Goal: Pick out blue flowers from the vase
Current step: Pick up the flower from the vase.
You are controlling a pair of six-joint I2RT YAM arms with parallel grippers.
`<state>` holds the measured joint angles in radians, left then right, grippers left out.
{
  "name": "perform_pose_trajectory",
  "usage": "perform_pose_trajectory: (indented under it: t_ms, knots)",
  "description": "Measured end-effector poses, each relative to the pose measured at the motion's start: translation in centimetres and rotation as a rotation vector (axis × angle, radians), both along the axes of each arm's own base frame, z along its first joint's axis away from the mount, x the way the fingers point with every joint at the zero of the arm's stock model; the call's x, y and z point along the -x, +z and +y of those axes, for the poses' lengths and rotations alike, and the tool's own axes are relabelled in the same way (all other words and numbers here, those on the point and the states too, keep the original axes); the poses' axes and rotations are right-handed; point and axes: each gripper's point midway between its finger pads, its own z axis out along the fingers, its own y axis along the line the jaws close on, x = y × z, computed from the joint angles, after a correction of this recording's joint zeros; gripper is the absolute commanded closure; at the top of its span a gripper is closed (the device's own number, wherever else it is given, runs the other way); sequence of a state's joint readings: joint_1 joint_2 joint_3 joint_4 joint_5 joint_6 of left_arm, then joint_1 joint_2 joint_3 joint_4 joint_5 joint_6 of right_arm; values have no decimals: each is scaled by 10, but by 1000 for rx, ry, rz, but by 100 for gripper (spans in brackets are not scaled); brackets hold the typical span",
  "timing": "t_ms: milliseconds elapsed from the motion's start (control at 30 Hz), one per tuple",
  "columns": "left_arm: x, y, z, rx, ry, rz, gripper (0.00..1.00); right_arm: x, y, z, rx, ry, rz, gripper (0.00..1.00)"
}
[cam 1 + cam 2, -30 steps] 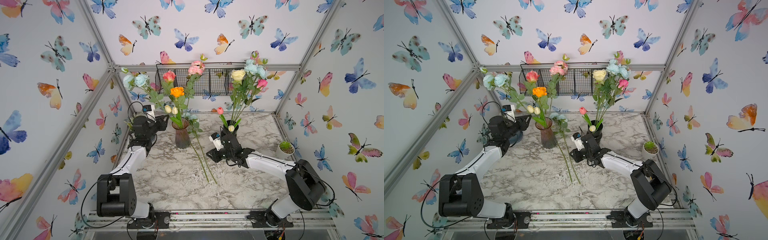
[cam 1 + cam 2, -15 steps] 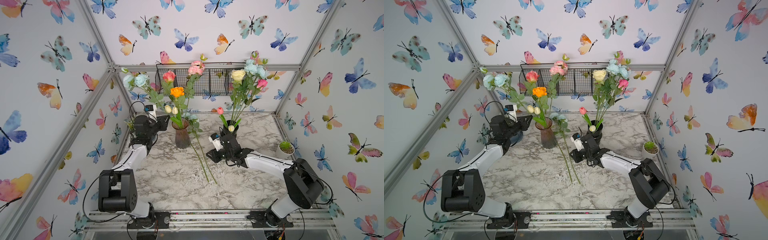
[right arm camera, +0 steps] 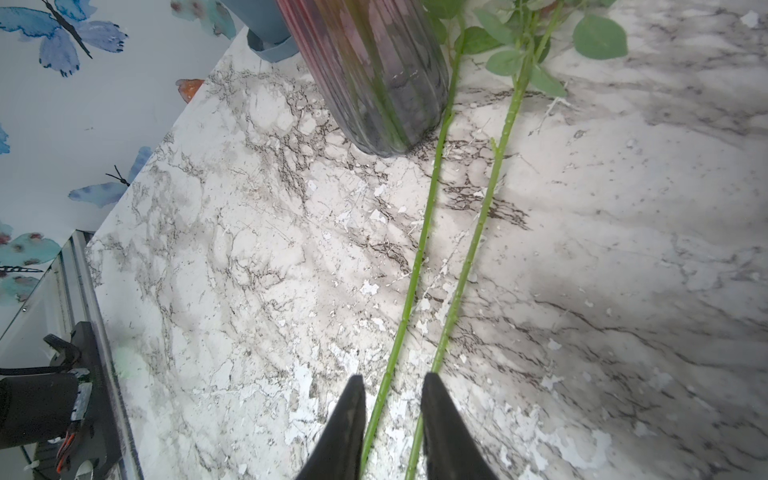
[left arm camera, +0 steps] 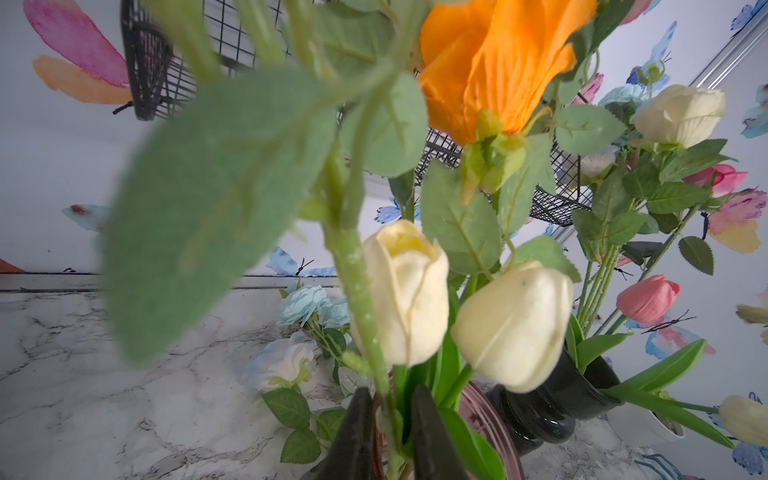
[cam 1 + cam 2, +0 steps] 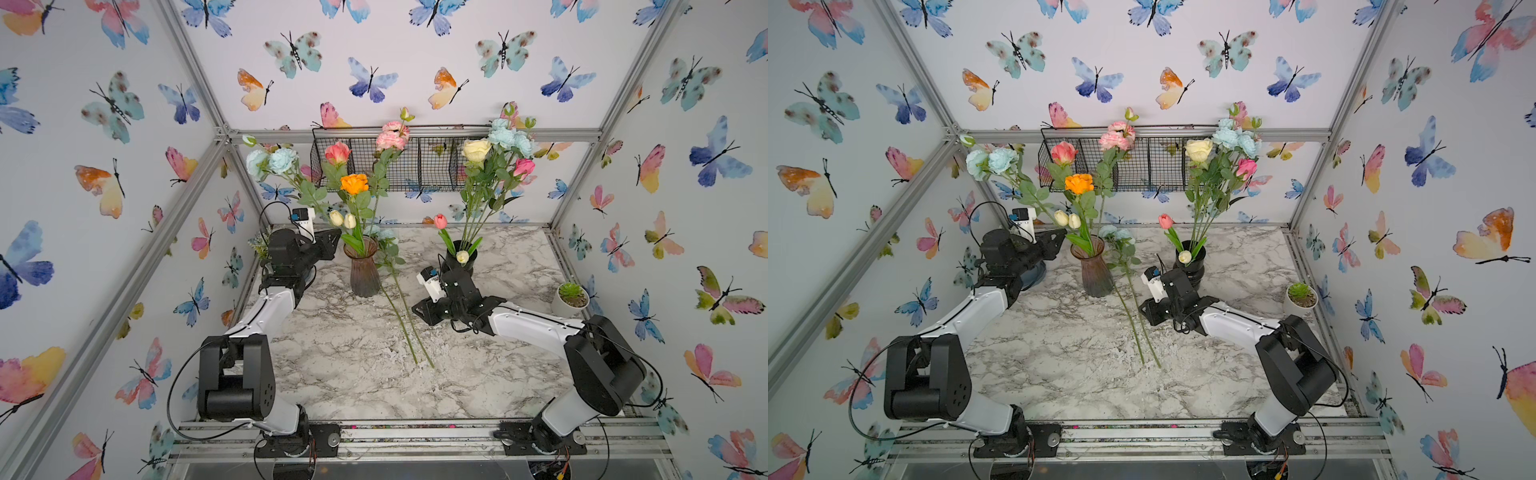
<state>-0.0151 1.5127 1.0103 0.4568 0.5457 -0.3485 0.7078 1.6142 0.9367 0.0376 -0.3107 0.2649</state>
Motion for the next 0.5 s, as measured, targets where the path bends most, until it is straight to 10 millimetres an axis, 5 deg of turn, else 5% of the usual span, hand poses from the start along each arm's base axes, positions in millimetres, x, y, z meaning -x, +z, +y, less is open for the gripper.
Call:
perform_pose_trajectory:
  t_ms: [500]
  knots:
    - [-4, 0, -3, 24, -15, 5, 95, -1, -5, 1, 13, 11, -3, 74]
